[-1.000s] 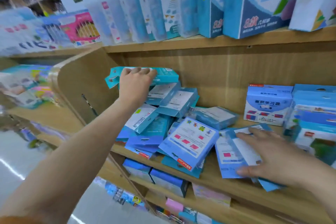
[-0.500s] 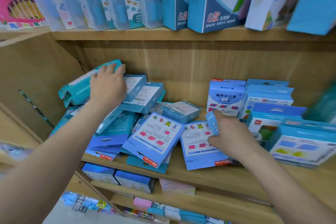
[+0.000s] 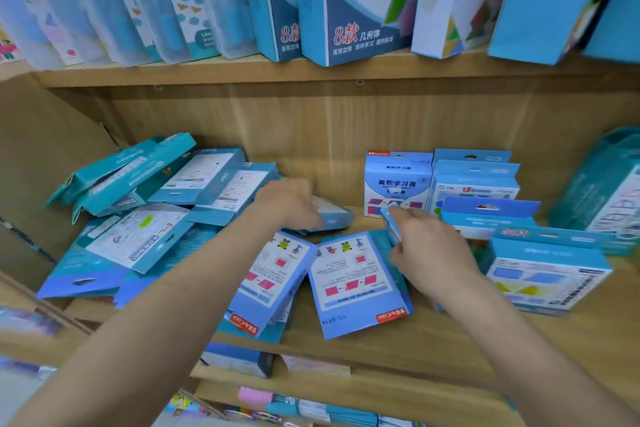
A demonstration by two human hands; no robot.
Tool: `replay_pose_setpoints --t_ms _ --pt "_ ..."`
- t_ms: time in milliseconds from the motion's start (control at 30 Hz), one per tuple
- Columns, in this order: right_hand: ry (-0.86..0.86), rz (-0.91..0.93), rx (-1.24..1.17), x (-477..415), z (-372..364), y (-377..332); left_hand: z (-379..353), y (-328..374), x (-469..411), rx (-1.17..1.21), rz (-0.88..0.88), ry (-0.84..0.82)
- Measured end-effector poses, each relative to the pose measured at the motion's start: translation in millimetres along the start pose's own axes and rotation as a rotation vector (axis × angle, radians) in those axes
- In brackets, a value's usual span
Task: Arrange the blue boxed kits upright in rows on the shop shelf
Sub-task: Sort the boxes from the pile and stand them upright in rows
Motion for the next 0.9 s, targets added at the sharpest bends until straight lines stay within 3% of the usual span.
replay_pose_setpoints --t_ms 100,167,333,500,567,700,900 --pt "-0.013 0.025 0.017 -5 -6 4 38 -2 -9 0.212 0.03 0.179" --pt "-0.002 0.047 0.0 -10 -5 4 54 0 -16 0.196 0.061 0.251" --pt "0.044 0.112 -0.045 -24 6 -8 51 7 -31 0.049 0.107 0.191" --pt "-0.007 0.099 -0.112 -30 0 -8 45 4 -41 0.079 0.116 0.269" --pt "-0.024 0.097 -0.123 -31 -1 -8 35 -1 -44 0.227 0.077 0.198" --pt "-0.051 0.105 -0.127 -31 -5 -10 10 -4 -43 0.746 -0.009 -0.059" --pt "-0.137 0.099 -0.195 -19 -13 -9 27 -17 -53 0.652 -0.04 0.283"
Point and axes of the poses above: each hand's wrist, its own x-axis away from the middle knuckle, its own z-axis out of the back of the hand, y = z × x, the point moved 10 cm from there along -x, towards the middle knuckle, and after that the axes turned 6 degrees about y, right-handed, at the moved point
